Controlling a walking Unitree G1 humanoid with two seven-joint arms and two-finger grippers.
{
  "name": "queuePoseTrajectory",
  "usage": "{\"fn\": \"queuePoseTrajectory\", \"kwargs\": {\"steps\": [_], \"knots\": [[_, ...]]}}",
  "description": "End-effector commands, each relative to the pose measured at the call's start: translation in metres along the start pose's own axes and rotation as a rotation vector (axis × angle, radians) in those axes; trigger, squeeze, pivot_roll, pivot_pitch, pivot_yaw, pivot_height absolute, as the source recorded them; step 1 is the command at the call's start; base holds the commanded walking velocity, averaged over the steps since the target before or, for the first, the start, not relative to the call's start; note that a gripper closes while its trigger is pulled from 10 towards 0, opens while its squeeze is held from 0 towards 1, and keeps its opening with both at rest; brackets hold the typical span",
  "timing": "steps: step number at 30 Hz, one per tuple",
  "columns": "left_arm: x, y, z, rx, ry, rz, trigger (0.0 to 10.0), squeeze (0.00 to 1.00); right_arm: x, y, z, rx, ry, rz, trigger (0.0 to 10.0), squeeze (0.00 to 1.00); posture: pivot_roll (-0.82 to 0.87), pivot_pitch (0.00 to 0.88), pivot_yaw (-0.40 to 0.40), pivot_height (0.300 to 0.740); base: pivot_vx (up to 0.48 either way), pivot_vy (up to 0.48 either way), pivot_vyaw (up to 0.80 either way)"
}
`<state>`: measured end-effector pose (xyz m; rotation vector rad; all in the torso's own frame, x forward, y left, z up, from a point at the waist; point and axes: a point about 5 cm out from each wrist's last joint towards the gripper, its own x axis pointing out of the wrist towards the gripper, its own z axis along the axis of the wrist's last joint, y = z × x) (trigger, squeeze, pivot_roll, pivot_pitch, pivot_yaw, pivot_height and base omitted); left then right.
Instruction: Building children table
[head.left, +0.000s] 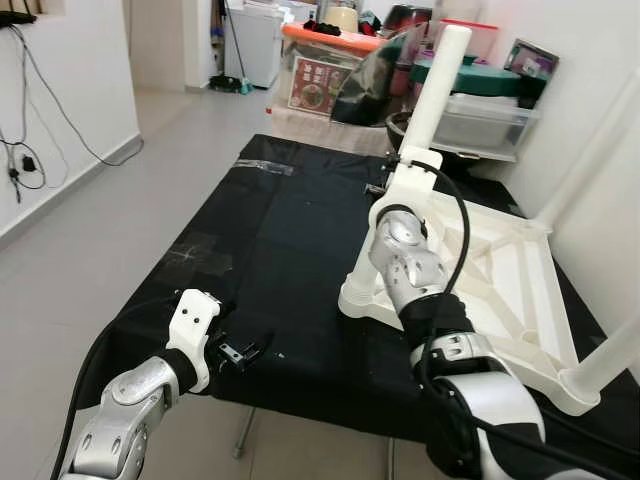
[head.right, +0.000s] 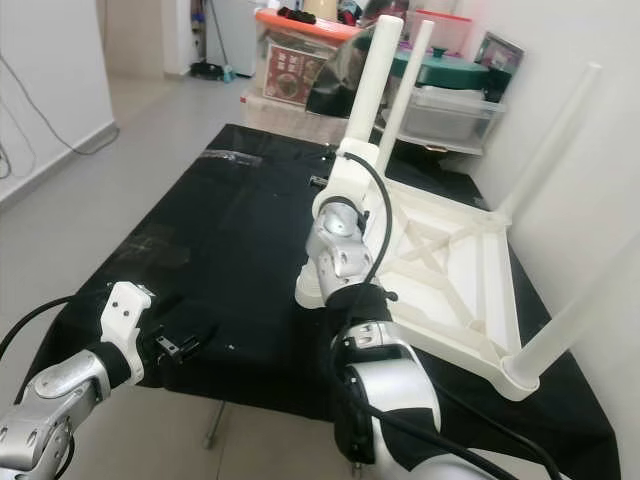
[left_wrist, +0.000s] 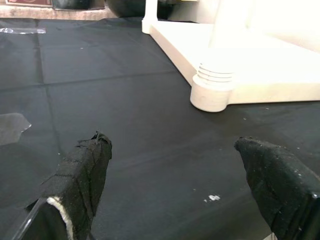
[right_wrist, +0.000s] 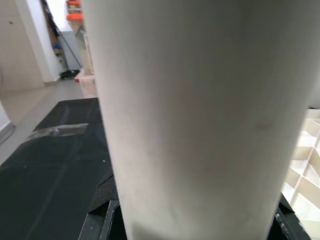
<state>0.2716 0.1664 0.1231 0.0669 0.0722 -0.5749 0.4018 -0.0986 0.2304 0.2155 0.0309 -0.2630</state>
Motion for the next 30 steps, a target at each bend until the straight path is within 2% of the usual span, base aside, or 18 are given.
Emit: {"fn": "queuePoseTrajectory", "kwargs": {"steps": [1,3,4,5,6,12,13,15,16,21,25,29,30], "knots": [[0.003,-0.004,-0.002,0.001,0.013,-0.009,10.0,0.00,-0.002,-0.014,-0.037,0.032,0.173,-0.056,7.1,0.00,0.11,0.000,-0.148,0.740,0.000,0.000,0.00],[0.003,-0.006,-0.004,-0.007,0.015,-0.009,10.0,0.00,-0.003,-0.015,-0.038,0.034,0.190,-0.062,7.1,0.00,0.11,0.000,-0.148,0.740,0.000,0.000,0.00],[0.003,-0.008,-0.004,-0.009,0.016,-0.012,10.0,0.00,-0.003,-0.015,-0.037,0.058,0.193,-0.045,10.0,0.00,0.11,0.000,-0.146,0.740,0.000,0.000,0.00],[0.003,-0.008,-0.004,-0.009,0.016,-0.012,10.0,0.00,-0.003,-0.015,-0.037,0.058,0.193,-0.045,10.0,0.00,0.11,0.000,-0.146,0.740,0.000,0.000,0.00],[0.004,-0.007,-0.005,-0.010,0.018,-0.015,10.0,0.00,-0.002,-0.018,-0.023,0.101,0.145,0.005,10.0,1.00,0.10,0.000,-0.138,0.740,0.000,0.000,0.00],[0.005,-0.006,-0.004,-0.009,0.018,-0.016,10.0,0.00,-0.002,-0.023,-0.009,0.108,0.111,0.030,10.0,1.00,0.10,0.000,-0.137,0.740,0.000,0.000,0.00],[0.005,-0.005,-0.004,-0.007,0.018,-0.017,10.0,0.00,0.000,-0.026,0.003,0.088,0.075,0.046,10.0,0.10,0.09,0.000,-0.131,0.740,0.000,0.000,0.00],[0.005,-0.004,-0.003,-0.004,0.018,-0.017,10.0,0.00,0.000,-0.030,0.017,0.061,0.032,0.066,10.0,0.10,0.09,0.000,-0.131,0.740,0.000,0.000,0.00],[0.005,-0.004,-0.003,-0.003,0.018,-0.019,10.0,0.00,0.000,-0.032,0.025,0.042,0.009,0.094,10.0,0.00,0.09,0.000,-0.127,0.740,0.000,0.000,0.00],[0.004,-0.005,-0.003,-0.003,0.019,-0.025,10.0,0.00,0.000,-0.037,0.041,0.009,-0.034,0.178,10.0,0.00,0.09,0.000,-0.126,0.740,0.000,0.000,0.00],[0.005,-0.006,-0.003,-0.004,0.016,-0.029,10.0,0.00,0.004,-0.051,0.063,-0.070,-0.110,0.259,10.0,0.00,0.08,0.000,-0.128,0.740,0.000,0.000,0.00],[0.006,-0.007,-0.004,-0.005,0.015,-0.033,10.0,0.00,0.003,-0.051,0.068,-0.113,-0.120,0.357,10.0,0.00,0.08,0.000,-0.127,0.740,0.000,0.000,0.00],[0.007,-0.007,-0.004,-0.006,0.015,-0.035,10.0,0.00,0.003,-0.049,0.068,-0.129,-0.119,0.414,10.0,0.00,0.08,0.000,-0.125,0.740,0.000,0.000,0.00]]}}
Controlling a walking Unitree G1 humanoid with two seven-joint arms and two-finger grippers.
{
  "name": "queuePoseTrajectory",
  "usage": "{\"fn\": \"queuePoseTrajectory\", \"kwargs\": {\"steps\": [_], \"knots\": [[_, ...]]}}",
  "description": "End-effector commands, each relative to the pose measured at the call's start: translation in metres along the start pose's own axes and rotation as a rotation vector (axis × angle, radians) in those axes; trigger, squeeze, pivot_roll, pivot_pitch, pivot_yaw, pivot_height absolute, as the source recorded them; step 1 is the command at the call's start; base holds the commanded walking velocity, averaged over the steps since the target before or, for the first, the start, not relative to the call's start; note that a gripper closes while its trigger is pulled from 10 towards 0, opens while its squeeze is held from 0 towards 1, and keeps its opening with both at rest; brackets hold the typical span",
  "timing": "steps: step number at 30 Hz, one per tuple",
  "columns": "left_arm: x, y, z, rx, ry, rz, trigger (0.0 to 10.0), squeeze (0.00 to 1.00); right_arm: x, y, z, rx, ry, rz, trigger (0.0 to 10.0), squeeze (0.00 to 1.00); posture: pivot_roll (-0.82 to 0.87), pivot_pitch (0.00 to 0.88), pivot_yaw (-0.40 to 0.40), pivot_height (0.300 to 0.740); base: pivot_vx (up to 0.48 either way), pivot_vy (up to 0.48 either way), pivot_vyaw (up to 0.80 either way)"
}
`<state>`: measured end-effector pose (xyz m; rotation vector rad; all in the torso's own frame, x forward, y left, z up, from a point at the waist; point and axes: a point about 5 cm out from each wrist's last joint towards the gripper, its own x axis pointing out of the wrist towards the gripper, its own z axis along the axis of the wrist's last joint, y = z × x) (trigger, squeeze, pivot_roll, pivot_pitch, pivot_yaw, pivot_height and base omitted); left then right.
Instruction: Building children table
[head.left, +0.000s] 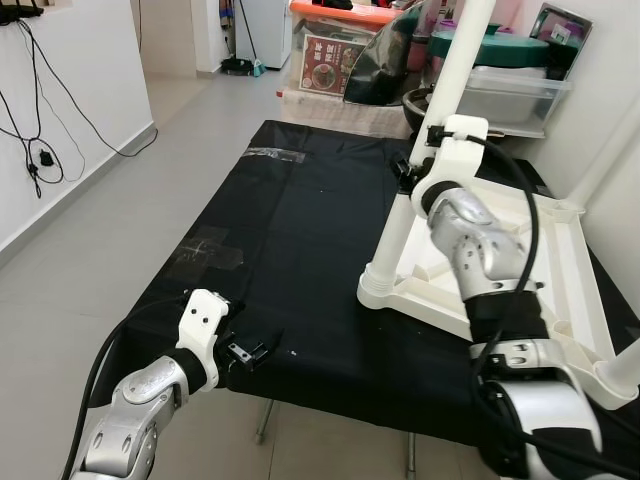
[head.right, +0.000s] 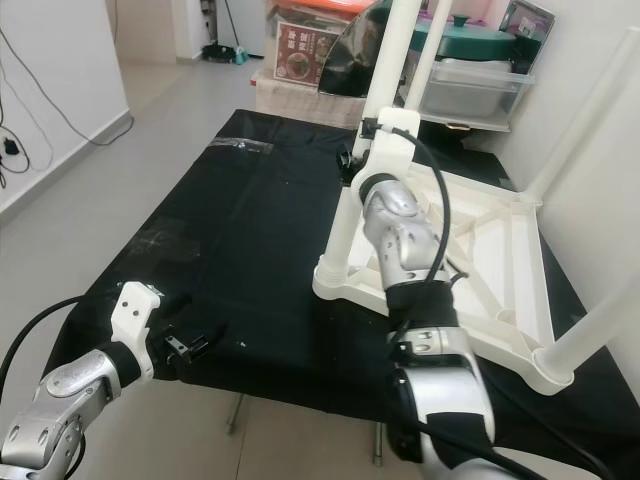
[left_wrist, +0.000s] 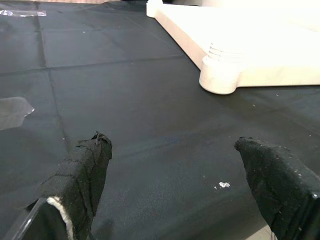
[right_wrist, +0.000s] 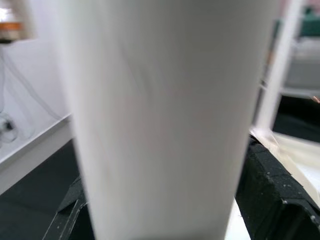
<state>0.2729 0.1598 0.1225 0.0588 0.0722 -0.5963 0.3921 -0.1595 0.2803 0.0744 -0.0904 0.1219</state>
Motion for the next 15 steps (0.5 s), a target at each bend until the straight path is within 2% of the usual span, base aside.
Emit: {"fn": "queuePoseTrajectory", "kwargs": {"steps": [1,3,4,6,9,10,11,12,13,14,15], "knots": [[0.002,-0.002,-0.004,0.000,0.018,-0.015,10.0,0.00,0.001,0.001,0.007,-0.010,-0.020,0.057,10.0,0.00,0.08,0.000,-0.125,0.740,0.000,0.000,0.00],[0.003,-0.002,-0.004,0.000,0.019,-0.016,10.0,0.00,0.000,0.010,0.005,-0.149,-0.045,0.272,10.0,0.00,0.08,0.000,-0.127,0.740,0.000,0.000,0.00],[0.003,-0.001,-0.004,0.001,0.019,-0.016,10.0,0.00,-0.001,0.013,0.002,-0.178,-0.027,0.358,10.0,0.00,0.08,0.000,-0.127,0.740,0.000,0.000,0.00],[0.004,-0.001,-0.004,-0.001,0.014,-0.016,10.0,0.00,-0.002,0.013,-0.004,-0.188,-0.001,0.451,10.0,0.00,0.08,0.000,-0.130,0.740,0.000,0.000,0.00],[0.005,-0.002,-0.003,-0.002,0.010,-0.017,10.0,0.00,-0.001,0.008,-0.014,-0.206,0.036,0.508,10.0,0.00,0.08,0.000,-0.131,0.740,0.000,0.000,0.00],[0.005,-0.002,-0.003,-0.002,0.011,-0.017,10.0,0.00,0.000,0.008,-0.018,-0.213,0.051,0.519,8.1,0.00,0.08,0.000,-0.131,0.740,0.000,0.000,0.00],[0.005,-0.002,-0.003,-0.002,0.011,-0.017,10.0,0.00,0.000,0.008,-0.018,-0.213,0.051,0.519,8.1,0.00,0.08,0.000,-0.131,0.740,0.000,0.000,0.00],[0.005,-0.002,-0.004,-0.004,0.011,-0.018,10.0,0.00,0.004,0.003,-0.028,-0.276,0.096,0.465,4.3,0.00,0.09,0.000,-0.132,0.740,0.000,0.000,0.00],[0.005,-0.002,-0.004,-0.004,0.011,-0.018,10.0,0.00,0.004,0.003,-0.028,-0.276,0.096,0.465,4.3,0.00,0.09,0.000,-0.132,0.740,0.000,0.000,0.00],[0.005,-0.002,-0.003,-0.004,0.011,-0.018,10.0,0.00,0.005,0.002,-0.031,-0.266,0.105,0.462,0.0,0.00,0.09,0.000,-0.132,0.740,0.000,0.000,0.00],[0.005,-0.002,-0.003,-0.004,0.011,-0.019,10.0,0.00,0.005,0.001,-0.032,-0.253,0.108,0.463,0.0,0.00,0.09,0.000,-0.132,0.740,0.000,0.000,0.00]]}}
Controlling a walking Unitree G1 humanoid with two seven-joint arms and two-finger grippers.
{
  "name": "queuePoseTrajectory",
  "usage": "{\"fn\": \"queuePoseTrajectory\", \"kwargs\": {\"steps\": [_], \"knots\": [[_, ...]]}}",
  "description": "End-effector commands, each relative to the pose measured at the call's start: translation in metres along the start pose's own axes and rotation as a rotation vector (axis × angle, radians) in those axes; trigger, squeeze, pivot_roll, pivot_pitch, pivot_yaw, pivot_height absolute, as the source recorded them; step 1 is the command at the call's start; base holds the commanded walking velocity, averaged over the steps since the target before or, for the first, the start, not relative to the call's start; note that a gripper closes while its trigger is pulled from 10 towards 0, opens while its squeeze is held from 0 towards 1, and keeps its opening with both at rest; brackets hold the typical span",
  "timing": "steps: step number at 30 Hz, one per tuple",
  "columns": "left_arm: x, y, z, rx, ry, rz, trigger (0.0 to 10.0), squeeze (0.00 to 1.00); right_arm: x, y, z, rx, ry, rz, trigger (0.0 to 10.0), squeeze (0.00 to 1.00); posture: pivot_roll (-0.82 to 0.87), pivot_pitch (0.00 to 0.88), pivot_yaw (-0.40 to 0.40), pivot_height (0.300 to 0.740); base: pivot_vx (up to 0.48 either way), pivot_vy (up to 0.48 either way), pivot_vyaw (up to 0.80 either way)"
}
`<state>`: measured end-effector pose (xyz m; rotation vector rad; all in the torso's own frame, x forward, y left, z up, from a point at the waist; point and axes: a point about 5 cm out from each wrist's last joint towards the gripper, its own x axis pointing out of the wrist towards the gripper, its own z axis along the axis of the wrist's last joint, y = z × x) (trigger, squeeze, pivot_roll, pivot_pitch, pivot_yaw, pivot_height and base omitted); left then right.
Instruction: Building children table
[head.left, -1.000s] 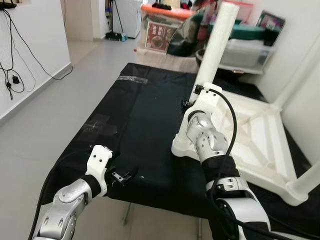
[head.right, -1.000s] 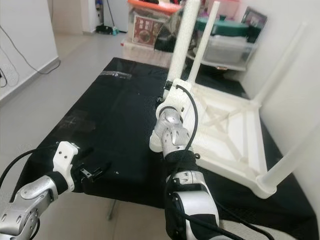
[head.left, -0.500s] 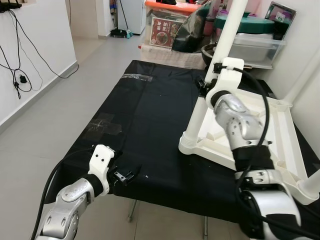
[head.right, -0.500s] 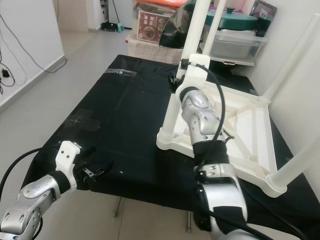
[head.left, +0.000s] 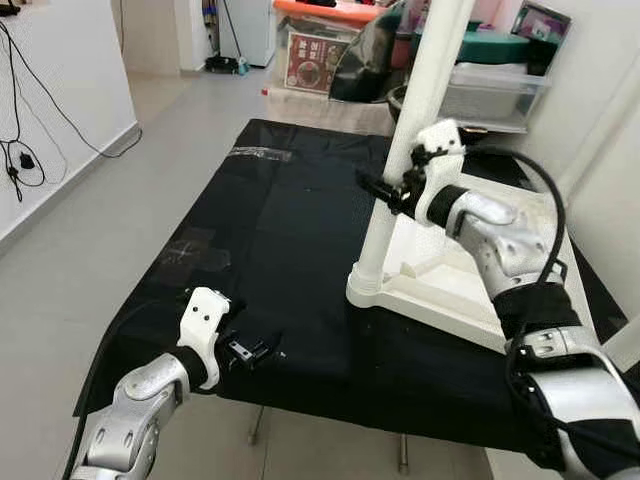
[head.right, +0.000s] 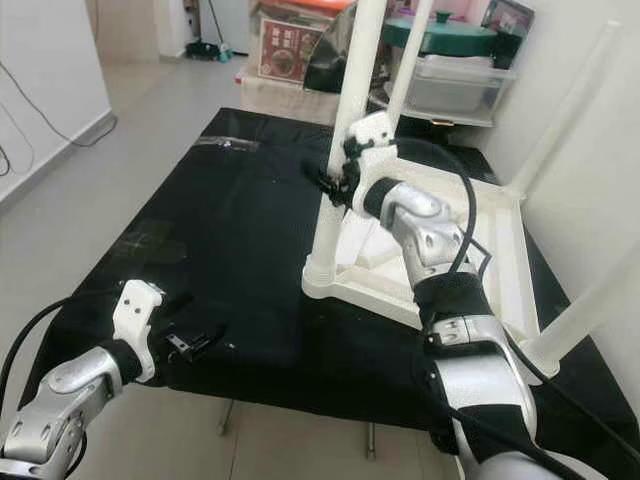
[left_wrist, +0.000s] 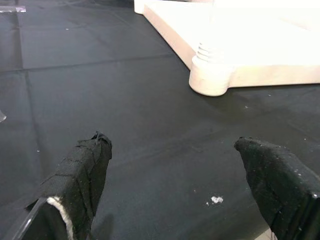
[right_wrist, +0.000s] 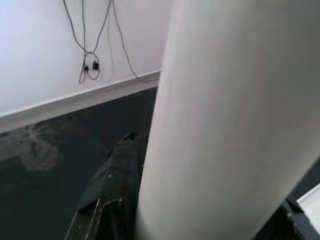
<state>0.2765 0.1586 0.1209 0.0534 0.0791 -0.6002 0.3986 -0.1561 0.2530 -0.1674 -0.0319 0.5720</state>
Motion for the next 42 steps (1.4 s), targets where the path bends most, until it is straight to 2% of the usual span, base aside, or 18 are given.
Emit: {"fn": "queuePoseTrajectory", "kwargs": {"steps": [1,8,9,10,13,16,21,22,23,24,30,31,34,37,38,40,41,42], "knots": [[0.001,-0.003,-0.002,0.003,0.006,-0.014,10.0,0.00,0.002,-0.001,-0.005,-0.014,0.029,-0.008,0.0,0.00,0.10,0.000,-0.135,0.740,0.000,0.000,0.00],[0.000,-0.002,-0.002,0.006,0.008,-0.011,10.0,0.00,0.003,-0.005,-0.007,0.034,0.027,-0.045,0.0,0.00,0.10,0.000,-0.132,0.740,0.000,0.000,0.00],[-0.001,-0.002,-0.002,0.007,0.011,-0.012,10.0,0.00,0.001,-0.020,-0.016,0.102,0.063,-0.297,0.0,0.00,0.09,0.000,-0.130,0.740,0.000,0.000,0.00],[-0.001,-0.002,-0.003,0.007,0.012,-0.013,10.0,0.00,-0.002,-0.027,-0.022,0.130,0.091,-0.418,0.0,0.00,0.09,0.000,-0.131,0.740,0.000,0.000,0.00],[-0.001,-0.003,-0.003,0.007,0.012,-0.014,10.0,0.00,-0.004,-0.032,-0.027,0.152,0.119,-0.520,0.0,0.00,0.09,0.000,-0.131,0.740,0.000,0.000,0.00],[0.000,-0.003,-0.003,0.005,0.011,-0.012,10.0,0.00,-0.022,-0.038,-0.049,0.242,0.139,-0.861,0.0,0.00,0.10,0.000,-0.138,0.740,0.000,0.000,0.00],[-0.002,-0.003,-0.004,0.001,0.014,-0.009,10.0,0.00,-0.012,0.008,-0.067,0.386,0.175,-0.868,0.0,0.00,0.10,0.000,-0.128,0.740,0.000,0.000,0.00],[-0.002,-0.003,-0.004,0.002,0.016,-0.011,10.0,0.00,-0.006,0.019,-0.066,0.393,0.187,-0.829,8.4,0.00,0.10,0.000,-0.128,0.740,0.000,0.000,0.00],[-0.002,-0.003,-0.004,0.002,0.016,-0.011,10.0,0.00,-0.006,0.019,-0.066,0.393,0.187,-0.829,8.4,0.00,0.10,0.000,-0.128,0.740,0.000,0.000,0.00],[-0.002,-0.002,-0.003,0.004,0.017,-0.009,10.0,0.00,0.002,0.031,-0.062,0.405,0.195,-0.787,10.0,0.00,0.10,0.000,-0.134,0.740,0.000,0.000,0.00],[-0.002,-0.001,-0.003,0.001,0.014,-0.003,10.0,0.00,0.005,0.036,-0.053,0.417,0.168,-0.782,10.0,0.00,0.09,0.000,-0.134,0.740,0.000,0.000,0.00],[-0.002,-0.003,-0.004,-0.001,0.015,-0.005,10.0,0.00,0.003,0.035,-0.051,0.440,0.143,-0.785,10.0,1.00,0.09,0.000,-0.134,0.740,0.000,0.000,0.00],[-0.001,-0.004,-0.005,-0.006,0.016,-0.009,10.0,0.00,0.000,0.034,-0.046,0.453,0.120,-0.761,10.0,1.00,0.09,0.000,-0.134,0.740,0.000,0.000,0.00],[-0.001,-0.004,-0.005,-0.007,0.016,-0.009,10.0,0.00,-0.002,0.030,-0.035,0.397,0.109,-0.697,10.0,1.00,0.09,0.000,-0.131,0.740,0.000,0.000,0.00],[-0.001,-0.003,-0.005,-0.006,0.016,-0.009,10.0,0.00,0.000,0.026,-0.026,0.388,0.067,-0.619,10.0,0.00,0.09,0.000,-0.132,0.740,0.000,0.000,0.00],[-0.002,-0.003,-0.005,-0.005,0.016,-0.008,10.0,0.00,0.001,0.024,-0.020,0.384,0.037,-0.564,10.0,0.00,0.09,0.000,-0.132,0.740,0.000,0.000,0.00],[-0.002,-0.002,-0.005,-0.002,0.016,-0.009,10.0,0.00,0.003,0.027,-0.008,0.407,-0.021,-0.335,10.0,0.00,0.09,0.000,-0.132,0.740,0.000,0.000,0.00],[-0.002,-0.002,-0.005,-0.002,0.016,-0.009,10.0,0.00,0.003,0.028,-0.006,0.412,-0.029,-0.283,10.0,0.00,0.09,0.000,-0.132,0.740,0.000,0.000,0.00]]}}
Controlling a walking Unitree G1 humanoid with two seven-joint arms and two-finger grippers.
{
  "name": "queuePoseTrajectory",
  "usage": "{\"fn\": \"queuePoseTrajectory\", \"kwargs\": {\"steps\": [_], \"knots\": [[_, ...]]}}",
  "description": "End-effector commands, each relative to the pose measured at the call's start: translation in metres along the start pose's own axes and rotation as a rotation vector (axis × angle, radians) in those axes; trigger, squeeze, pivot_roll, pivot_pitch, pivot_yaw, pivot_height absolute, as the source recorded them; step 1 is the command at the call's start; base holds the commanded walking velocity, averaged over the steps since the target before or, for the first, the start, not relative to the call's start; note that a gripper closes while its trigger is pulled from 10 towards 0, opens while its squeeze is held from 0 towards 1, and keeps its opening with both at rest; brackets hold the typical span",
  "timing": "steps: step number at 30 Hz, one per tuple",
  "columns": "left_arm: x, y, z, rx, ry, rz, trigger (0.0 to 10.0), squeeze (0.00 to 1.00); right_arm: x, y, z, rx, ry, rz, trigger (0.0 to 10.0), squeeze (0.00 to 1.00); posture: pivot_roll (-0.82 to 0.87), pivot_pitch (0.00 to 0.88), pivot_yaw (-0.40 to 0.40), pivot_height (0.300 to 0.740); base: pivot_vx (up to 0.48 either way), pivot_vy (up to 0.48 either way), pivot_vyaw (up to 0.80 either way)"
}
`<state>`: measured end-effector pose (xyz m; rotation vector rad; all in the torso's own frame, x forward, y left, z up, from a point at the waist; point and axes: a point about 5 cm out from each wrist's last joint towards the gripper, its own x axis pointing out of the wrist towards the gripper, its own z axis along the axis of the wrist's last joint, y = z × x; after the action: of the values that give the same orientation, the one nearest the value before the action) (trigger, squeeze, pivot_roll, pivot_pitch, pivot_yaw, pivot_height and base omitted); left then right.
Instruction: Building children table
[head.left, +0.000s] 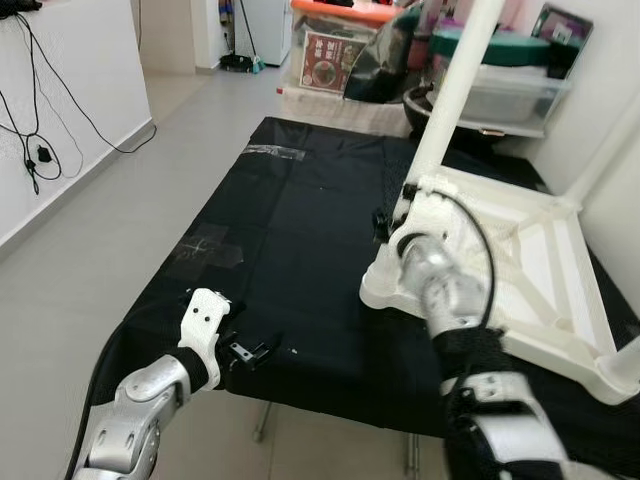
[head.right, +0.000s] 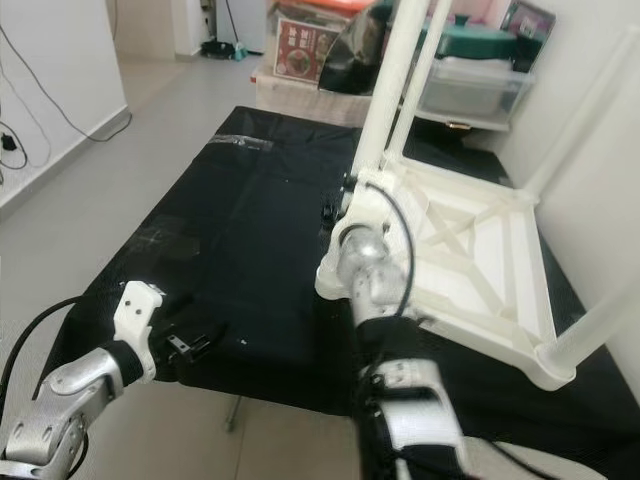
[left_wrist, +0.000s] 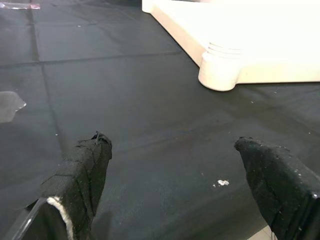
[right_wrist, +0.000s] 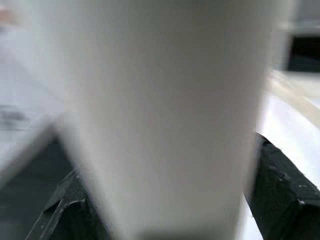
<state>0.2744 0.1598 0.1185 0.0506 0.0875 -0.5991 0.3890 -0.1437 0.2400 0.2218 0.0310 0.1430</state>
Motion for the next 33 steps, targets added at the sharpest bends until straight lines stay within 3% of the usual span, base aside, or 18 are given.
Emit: {"fn": "queuePoseTrajectory", "kwargs": {"steps": [1,2,5,11,16,19,24,28,29,30,31,32,33], "knots": [[0.001,-0.002,-0.002,0.003,0.009,-0.010,10.0,0.00,0.000,0.012,0.000,0.021,0.018,0.145,10.0,0.00,0.09,0.000,-0.132,0.740,0.000,0.000,0.00],[0.001,-0.002,-0.002,0.003,0.009,-0.010,10.0,0.00,0.000,0.012,0.000,0.021,0.018,0.145,10.0,0.00,0.09,0.000,-0.132,0.740,0.000,0.000,0.00],[0.001,-0.003,-0.003,0.002,0.009,-0.010,10.0,0.00,-0.012,0.006,0.012,0.025,-0.055,0.462,10.0,0.00,0.09,0.000,-0.134,0.740,0.000,0.000,0.00],[0.003,-0.005,-0.004,-0.002,0.008,-0.015,10.0,0.00,-0.014,0.000,-0.008,-0.043,0.003,0.597,10.0,0.00,0.10,0.000,-0.136,0.740,0.000,0.000,0.00],[0.003,-0.004,-0.002,-0.001,0.008,-0.015,10.0,0.00,-0.010,0.018,-0.028,-0.099,0.060,0.713,10.0,0.00,0.11,0.000,-0.140,0.740,0.000,0.000,0.00],[0.003,-0.004,-0.002,0.000,0.007,-0.014,10.0,0.00,-0.009,0.024,-0.029,-0.099,0.055,0.735,10.0,0.00,0.11,0.000,-0.144,0.740,0.000,0.000,0.00],[0.001,-0.003,-0.001,-0.001,0.006,-0.014,10.0,0.00,-0.015,0.053,-0.023,-0.114,0.002,0.971,10.0,0.00,0.12,0.000,-0.147,0.740,0.000,0.000,0.00],[0.000,-0.003,-0.002,-0.002,0.008,-0.013,10.0,0.00,-0.021,0.060,-0.020,-0.151,-0.025,1.057,10.0,0.00,0.12,0.000,-0.150,0.740,0.000,0.000,0.00],[0.000,-0.003,-0.002,-0.002,0.008,-0.013,10.0,0.00,-0.021,0.059,-0.020,-0.161,-0.028,1.058,8.4,0.00,0.12,0.000,-0.149,0.740,0.000,0.000,0.00],[0.000,-0.004,-0.002,-0.003,0.009,-0.013,10.0,0.00,-0.020,0.057,-0.020,-0.161,-0.030,1.049,4.8,0.00,0.12,0.000,-0.149,0.740,0.000,0.000,0.00],[0.000,-0.004,-0.002,-0.003,0.009,-0.013,10.0,0.00,-0.020,0.057,-0.020,-0.161,-0.030,1.049,4.8,0.00,0.12,0.000,-0.149,0.740,0.000,0.000,0.00],[0.000,-0.004,-0.003,-0.003,0.010,-0.013,10.0,0.00,-0.014,0.051,-0.022,-0.160,-0.016,0.970,0.0,0.00,0.12,0.000,-0.149,0.740,0.000,0.000,0.00],[-0.001,-0.004,-0.003,-0.004,0.011,-0.012,10.0,0.00,-0.003,0.039,-0.026,-0.158,0.019,0.775,0.0,0.00,0.11,0.000,-0.147,0.740,0.000,0.000,0.00]]}}
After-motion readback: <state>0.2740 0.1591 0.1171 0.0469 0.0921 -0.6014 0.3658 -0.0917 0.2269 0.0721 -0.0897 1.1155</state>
